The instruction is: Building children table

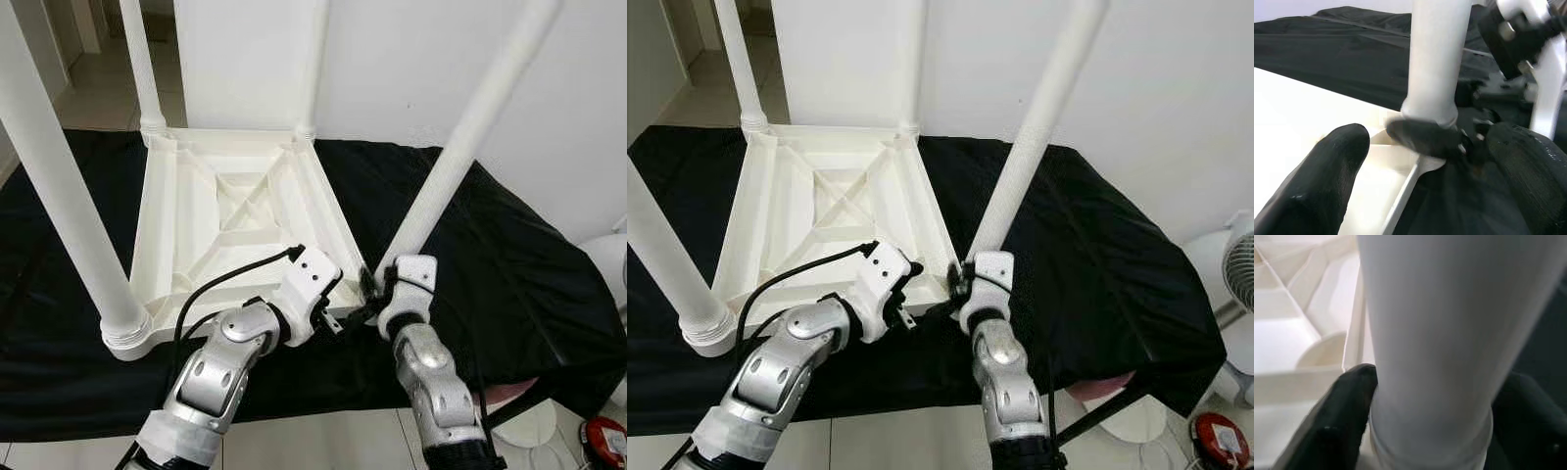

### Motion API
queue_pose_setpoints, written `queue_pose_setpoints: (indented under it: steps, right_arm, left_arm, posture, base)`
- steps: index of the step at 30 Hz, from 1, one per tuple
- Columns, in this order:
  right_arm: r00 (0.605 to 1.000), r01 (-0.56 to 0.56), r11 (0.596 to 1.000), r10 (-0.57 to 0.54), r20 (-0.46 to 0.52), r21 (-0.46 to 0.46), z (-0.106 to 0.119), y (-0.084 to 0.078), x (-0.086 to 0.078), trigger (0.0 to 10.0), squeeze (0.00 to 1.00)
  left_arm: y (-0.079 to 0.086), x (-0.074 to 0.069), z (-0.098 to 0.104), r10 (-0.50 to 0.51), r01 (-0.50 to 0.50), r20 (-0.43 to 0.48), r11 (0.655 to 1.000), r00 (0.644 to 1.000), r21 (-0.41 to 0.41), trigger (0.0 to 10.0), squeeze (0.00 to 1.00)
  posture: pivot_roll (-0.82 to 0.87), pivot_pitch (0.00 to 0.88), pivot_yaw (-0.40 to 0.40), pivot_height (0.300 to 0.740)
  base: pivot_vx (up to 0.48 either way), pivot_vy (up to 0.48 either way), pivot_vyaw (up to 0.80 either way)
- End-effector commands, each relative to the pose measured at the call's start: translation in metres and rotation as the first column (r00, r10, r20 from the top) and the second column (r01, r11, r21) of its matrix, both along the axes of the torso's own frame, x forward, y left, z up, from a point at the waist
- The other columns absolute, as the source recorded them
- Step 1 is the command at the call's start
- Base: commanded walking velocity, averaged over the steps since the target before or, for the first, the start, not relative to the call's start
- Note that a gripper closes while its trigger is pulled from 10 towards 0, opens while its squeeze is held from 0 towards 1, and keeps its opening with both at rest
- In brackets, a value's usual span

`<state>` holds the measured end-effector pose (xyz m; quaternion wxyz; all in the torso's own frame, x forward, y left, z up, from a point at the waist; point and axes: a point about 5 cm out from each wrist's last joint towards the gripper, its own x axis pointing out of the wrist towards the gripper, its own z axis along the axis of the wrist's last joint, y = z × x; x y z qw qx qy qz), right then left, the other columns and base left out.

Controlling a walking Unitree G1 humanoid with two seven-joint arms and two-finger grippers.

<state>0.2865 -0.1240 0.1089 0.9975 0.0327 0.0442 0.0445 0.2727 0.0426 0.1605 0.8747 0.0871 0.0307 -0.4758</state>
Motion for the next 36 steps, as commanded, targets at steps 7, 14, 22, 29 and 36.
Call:
queue_pose_setpoints:
  steps: [7,14,22,29,36]
  right_arm:
    - [0.979,-0.188,0.981,0.190,0.067,-0.038,0.015,-0.018,-0.001,10.0,0.00]
    - [0.916,-0.374,0.920,0.387,0.110,-0.120,0.031,-0.036,0.010,10.0,0.00]
    - [0.806,-0.569,0.805,0.587,0.081,-0.170,0.033,-0.038,0.015,10.0,0.00]
    - [0.723,-0.676,0.714,0.690,0.024,-0.180,0.027,-0.036,0.017,10.0,0.00]
    - [0.691,-0.709,0.676,0.723,-0.008,-0.201,0.021,-0.036,0.030,10.0,0.00]
  left_arm:
    - [0.002,0.002,0.003,0.081,-0.081,0.029,0.997,0.996,-0.001,10.0,0.00]
    - [0.006,0.001,0.004,0.095,-0.094,0.018,0.995,0.995,-0.033,4.7,0.00]
    - [0.005,0.000,0.006,0.075,-0.074,0.017,0.997,0.997,-0.018,10.0,0.00]
    - [0.006,0.000,0.005,0.069,-0.069,0.022,0.998,0.997,0.003,10.0,0.00]
    - [0.005,-0.001,0.005,0.061,-0.062,0.028,0.998,0.998,0.013,10.0,0.00]
  posture:
    - [-0.03,0.000,-0.103,0.740]
    - [-0.03,0.000,-0.102,0.740]
    - [-0.01,0.000,-0.100,0.740]
    - [0.00,0.000,-0.100,0.740]
    - [0.00,0.000,-0.103,0.740]
  base:
    - [0.000,0.000,0.00]
    - [0.000,0.000,0.00]
    - [0.000,0.000,0.00]
    - [0.000,0.000,0.00]
    - [0.000,0.000,0.00]
